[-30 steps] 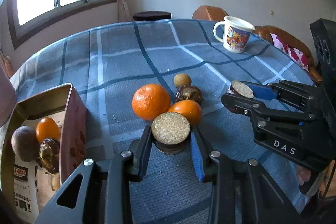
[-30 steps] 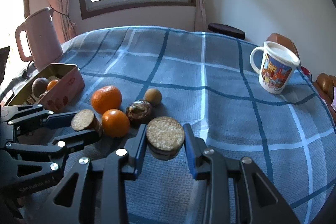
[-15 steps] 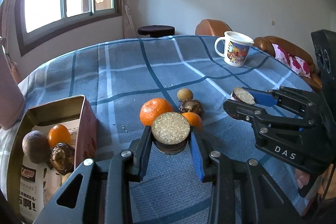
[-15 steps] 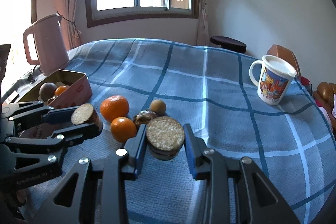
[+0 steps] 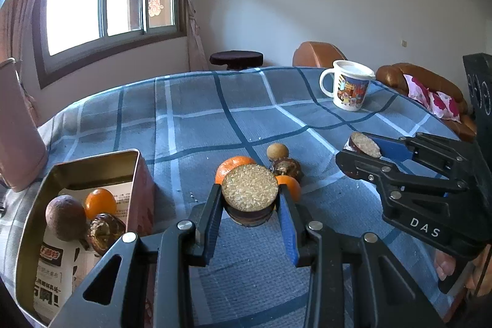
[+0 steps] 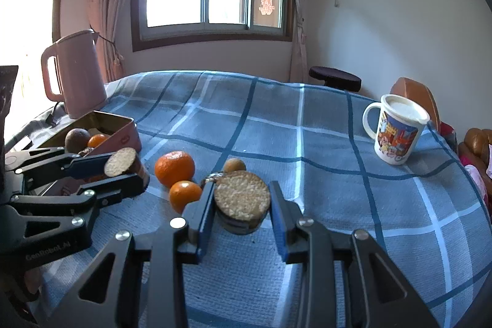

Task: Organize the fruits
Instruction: 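Lift and carry both cut fruit slices toward the tin with both tools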

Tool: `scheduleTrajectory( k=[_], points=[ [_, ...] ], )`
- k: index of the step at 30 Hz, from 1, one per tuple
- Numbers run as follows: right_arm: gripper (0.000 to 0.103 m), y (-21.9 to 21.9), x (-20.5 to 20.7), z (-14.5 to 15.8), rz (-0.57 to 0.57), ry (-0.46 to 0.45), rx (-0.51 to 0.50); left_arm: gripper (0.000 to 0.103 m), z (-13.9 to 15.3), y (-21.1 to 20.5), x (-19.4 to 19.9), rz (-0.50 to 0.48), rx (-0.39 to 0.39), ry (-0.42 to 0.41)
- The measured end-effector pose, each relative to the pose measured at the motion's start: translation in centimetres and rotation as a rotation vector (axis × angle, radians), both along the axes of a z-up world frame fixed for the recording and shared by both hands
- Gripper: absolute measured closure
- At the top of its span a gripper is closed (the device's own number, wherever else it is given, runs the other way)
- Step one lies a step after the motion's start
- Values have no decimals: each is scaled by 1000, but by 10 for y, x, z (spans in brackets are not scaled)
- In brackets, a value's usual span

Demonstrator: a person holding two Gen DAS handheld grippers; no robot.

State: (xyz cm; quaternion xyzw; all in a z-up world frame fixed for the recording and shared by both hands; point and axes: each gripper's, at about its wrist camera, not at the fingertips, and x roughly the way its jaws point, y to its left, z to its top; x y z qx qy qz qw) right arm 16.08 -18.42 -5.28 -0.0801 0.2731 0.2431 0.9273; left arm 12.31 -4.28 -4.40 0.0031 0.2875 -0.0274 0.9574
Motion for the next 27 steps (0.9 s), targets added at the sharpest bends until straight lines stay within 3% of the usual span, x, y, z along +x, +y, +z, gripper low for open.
scheduleTrajectory(
  k=[27],
  points=[
    [66, -6, -19, 11, 5, -110, 45, 66, 10, -2, -19, 32, 36, -119]
  ],
)
